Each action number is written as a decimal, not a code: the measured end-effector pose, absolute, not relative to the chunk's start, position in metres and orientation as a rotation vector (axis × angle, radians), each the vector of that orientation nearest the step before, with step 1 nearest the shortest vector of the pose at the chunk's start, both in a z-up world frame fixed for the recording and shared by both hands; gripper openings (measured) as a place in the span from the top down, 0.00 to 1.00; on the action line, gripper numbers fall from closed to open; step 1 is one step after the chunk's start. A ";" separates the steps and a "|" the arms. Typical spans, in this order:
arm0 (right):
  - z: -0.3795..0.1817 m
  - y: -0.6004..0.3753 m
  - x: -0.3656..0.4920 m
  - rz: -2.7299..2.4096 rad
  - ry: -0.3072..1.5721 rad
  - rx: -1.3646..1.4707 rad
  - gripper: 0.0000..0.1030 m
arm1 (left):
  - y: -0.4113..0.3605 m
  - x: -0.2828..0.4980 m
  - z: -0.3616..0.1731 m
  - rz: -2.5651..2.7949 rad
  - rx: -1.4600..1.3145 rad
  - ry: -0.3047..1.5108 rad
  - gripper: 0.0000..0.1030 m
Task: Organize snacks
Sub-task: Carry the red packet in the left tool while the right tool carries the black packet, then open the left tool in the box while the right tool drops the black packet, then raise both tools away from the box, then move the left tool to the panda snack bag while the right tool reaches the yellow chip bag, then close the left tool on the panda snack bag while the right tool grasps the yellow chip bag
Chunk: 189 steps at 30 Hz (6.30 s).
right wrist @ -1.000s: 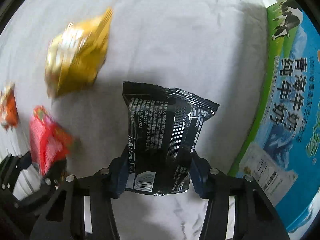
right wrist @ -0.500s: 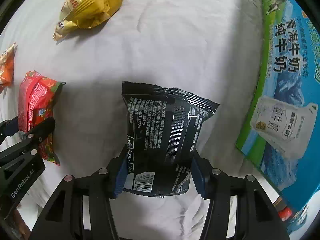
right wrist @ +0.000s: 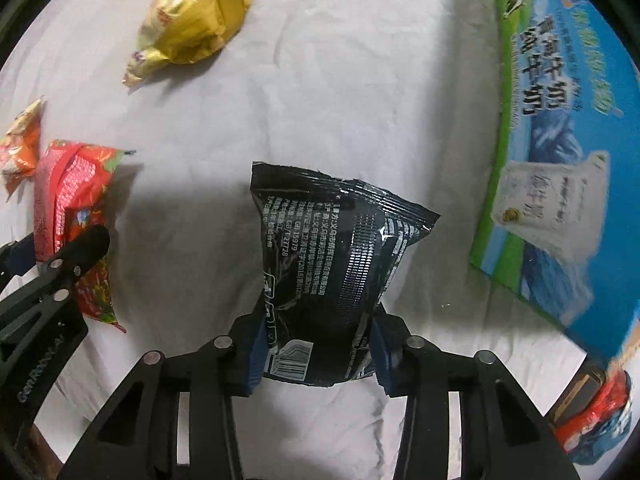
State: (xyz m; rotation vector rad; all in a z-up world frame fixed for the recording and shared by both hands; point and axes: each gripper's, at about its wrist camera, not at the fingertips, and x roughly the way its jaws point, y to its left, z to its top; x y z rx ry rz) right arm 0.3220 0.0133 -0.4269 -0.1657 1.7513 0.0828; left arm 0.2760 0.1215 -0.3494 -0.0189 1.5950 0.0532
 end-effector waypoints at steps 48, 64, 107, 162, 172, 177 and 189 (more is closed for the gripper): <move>-0.199 -0.323 0.273 -0.054 1.309 0.116 0.56 | -0.146 0.310 -0.145 -0.378 -0.102 1.287 0.59; -0.324 -0.383 0.344 -0.110 1.507 0.038 0.56 | -0.185 0.405 -0.236 -0.237 -0.002 1.413 0.59; -0.316 -0.369 0.318 -0.103 1.439 0.114 0.02 | -0.183 0.339 -0.203 -0.236 -0.004 1.302 0.03; -0.336 0.048 0.396 0.251 1.562 0.008 0.02 | 0.255 0.301 -0.249 0.256 -0.299 1.435 0.04; -0.427 0.070 0.439 0.154 1.718 0.029 0.02 | 0.271 0.333 -0.349 0.191 -0.312 1.628 0.04; -0.453 0.075 0.447 0.136 1.773 0.041 0.02 | 0.266 0.338 -0.370 0.180 -0.305 1.662 0.07; -0.487 0.110 0.466 0.147 1.830 0.011 0.15 | 0.268 0.339 -0.398 0.181 -0.300 1.701 0.34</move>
